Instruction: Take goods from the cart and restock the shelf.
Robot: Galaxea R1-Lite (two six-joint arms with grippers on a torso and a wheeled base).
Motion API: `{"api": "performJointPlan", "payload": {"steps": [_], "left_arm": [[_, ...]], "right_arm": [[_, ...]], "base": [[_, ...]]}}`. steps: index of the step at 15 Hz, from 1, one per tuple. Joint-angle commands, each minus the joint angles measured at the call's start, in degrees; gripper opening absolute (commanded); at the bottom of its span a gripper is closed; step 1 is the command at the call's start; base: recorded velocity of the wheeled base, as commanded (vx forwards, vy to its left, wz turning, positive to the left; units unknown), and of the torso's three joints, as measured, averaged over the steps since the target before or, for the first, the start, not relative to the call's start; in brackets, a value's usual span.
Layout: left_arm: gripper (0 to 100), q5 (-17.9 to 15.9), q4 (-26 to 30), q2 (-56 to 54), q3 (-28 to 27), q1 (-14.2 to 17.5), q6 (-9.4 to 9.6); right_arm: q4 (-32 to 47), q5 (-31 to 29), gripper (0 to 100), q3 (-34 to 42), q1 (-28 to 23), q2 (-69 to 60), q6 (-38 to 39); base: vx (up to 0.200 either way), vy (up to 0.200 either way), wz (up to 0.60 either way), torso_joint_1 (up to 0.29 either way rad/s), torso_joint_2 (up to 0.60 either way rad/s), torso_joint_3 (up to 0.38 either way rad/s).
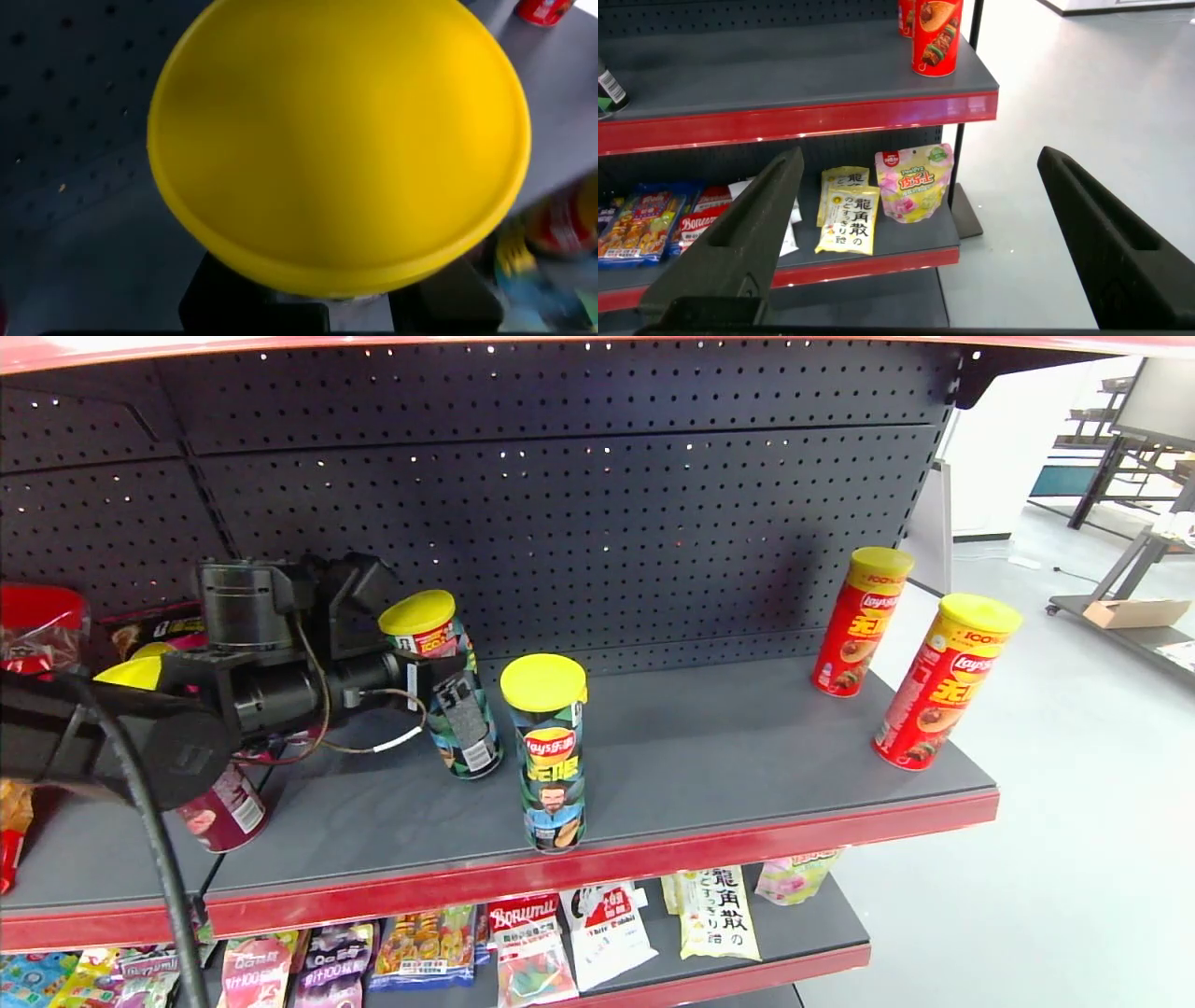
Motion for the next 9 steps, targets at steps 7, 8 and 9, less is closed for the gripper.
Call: {"api": "performJointPlan", "payload": {"steps": [7,8,9], "left_arm": [[0,-0.01,1.65,13.41,-16.69,-4.59,0.46],[0,-0.01,2.17,13.93,-17.57,-4.85,1.07],[0,-0.01,2.53,14.64,-18.45,-4.85,2.22]], "right_arm": [[-0.01,0.04,100,0.01,-0.03,0.07,0.04],[-0.01,0.04,100,0.01,-0.03,0.07,-0.04],[-0.01,0.04,100,0.01,-0.03,0.07,-0.04]], "base": [[0.000,0.000,0.00,0.000,0.00,0.000],[0.000,0.000,0.00,0.000,0.00,0.000],[0.000,0.000,0.00,0.000,0.00,0.000]]}}
